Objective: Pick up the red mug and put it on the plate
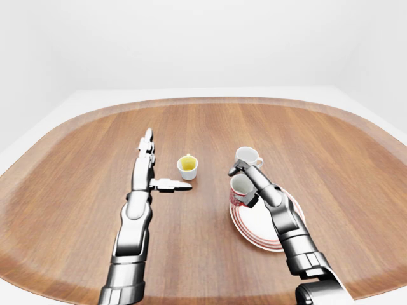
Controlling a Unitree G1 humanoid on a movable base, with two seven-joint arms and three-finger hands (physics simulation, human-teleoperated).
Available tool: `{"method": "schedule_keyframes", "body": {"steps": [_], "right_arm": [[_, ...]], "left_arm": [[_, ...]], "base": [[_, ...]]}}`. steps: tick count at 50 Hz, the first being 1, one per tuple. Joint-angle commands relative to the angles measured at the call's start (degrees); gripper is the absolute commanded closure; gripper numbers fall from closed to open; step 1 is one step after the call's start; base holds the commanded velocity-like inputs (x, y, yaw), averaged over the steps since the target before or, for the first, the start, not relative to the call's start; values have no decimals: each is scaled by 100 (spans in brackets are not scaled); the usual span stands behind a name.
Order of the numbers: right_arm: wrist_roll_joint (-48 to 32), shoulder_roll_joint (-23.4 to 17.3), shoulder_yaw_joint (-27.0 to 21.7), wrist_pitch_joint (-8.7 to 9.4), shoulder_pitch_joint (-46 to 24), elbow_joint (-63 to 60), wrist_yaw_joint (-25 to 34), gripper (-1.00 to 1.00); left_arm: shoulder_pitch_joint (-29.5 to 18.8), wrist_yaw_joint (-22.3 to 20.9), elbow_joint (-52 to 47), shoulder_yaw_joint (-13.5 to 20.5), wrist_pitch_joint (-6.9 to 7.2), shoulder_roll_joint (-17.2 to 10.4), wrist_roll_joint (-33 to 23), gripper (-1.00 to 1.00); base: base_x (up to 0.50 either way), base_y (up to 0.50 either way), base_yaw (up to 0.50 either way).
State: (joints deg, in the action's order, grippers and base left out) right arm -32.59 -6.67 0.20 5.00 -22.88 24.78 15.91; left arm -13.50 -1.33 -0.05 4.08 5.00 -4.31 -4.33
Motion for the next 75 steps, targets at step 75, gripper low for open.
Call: {"method": "schedule_keyframes", "body": {"steps": [75], "right_arm": [[796,-896,-618,0,-20,1443,-707,100]], "left_arm": [[25,40,20,-94,0,77,-116,-100]], "base": [[0,0,0]]}}
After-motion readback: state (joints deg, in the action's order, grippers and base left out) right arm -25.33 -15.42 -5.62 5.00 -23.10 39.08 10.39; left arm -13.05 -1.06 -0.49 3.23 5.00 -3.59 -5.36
